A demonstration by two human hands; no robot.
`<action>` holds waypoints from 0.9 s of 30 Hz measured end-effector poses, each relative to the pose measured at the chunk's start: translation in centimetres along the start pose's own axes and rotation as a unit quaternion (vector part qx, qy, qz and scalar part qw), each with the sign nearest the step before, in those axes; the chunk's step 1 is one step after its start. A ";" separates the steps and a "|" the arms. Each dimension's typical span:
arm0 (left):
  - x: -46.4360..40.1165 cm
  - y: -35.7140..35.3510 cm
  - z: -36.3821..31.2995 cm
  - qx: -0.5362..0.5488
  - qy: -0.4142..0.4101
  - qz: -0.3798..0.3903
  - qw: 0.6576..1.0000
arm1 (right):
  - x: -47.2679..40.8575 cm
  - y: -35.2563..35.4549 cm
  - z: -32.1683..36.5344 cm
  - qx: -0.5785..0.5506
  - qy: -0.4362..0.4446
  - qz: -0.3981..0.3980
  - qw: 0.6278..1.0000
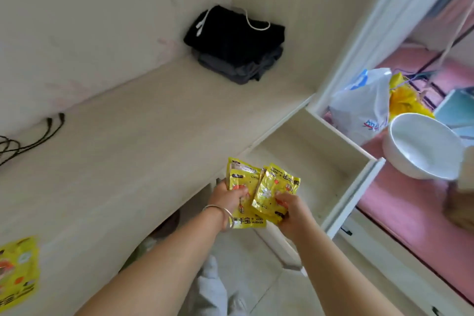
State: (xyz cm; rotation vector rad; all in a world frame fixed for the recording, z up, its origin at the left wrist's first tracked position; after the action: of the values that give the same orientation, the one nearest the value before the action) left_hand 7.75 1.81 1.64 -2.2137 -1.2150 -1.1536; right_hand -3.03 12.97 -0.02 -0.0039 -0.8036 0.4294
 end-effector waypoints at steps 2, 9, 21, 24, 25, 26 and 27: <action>-2.4 -2.8 -0.9 -0.041 0.014 0.017 0.999 | -2.0 1.9 0.5 -0.019 -0.006 -0.028 0.999; -10.0 -8.2 -1.9 -0.270 0.045 0.028 0.961 | -7.8 5.8 0.5 0.008 -0.003 -0.140 0.990; -19.6 -11.3 0.6 -0.505 0.049 0.041 0.861 | -15.1 9.1 -3.8 0.201 -0.059 -0.246 0.946; -20.2 -10.9 1.3 -0.514 0.059 0.035 0.855 | -15.1 9.2 -4.8 0.224 -0.074 -0.230 0.944; -20.2 -10.8 1.3 -0.526 0.052 0.029 0.848 | -14.9 9.2 -5.0 0.237 -0.081 -0.216 0.944; -20.2 -10.7 1.2 -0.542 0.035 0.020 0.839 | -14.7 9.2 -5.0 0.258 -0.083 -0.206 0.940; -20.0 -10.6 0.9 -0.563 0.011 0.012 0.826 | -14.5 9.1 -4.7 0.282 -0.081 -0.200 0.935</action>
State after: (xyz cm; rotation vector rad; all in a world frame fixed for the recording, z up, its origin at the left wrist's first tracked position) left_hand -6.47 -2.19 -15.60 -2.9044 -0.4437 -2.2695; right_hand -11.98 16.64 -14.93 0.7296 -0.7941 0.2601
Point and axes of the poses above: each hand's wrist, its own x-axis away from the middle knuckle, its own y-axis out of the back of the hand, z = x × y, the point moved 3 cm from there along -x, towards the middle knuckle, and after that the axes turned 13 degrees about y, right-handed, at the moved point
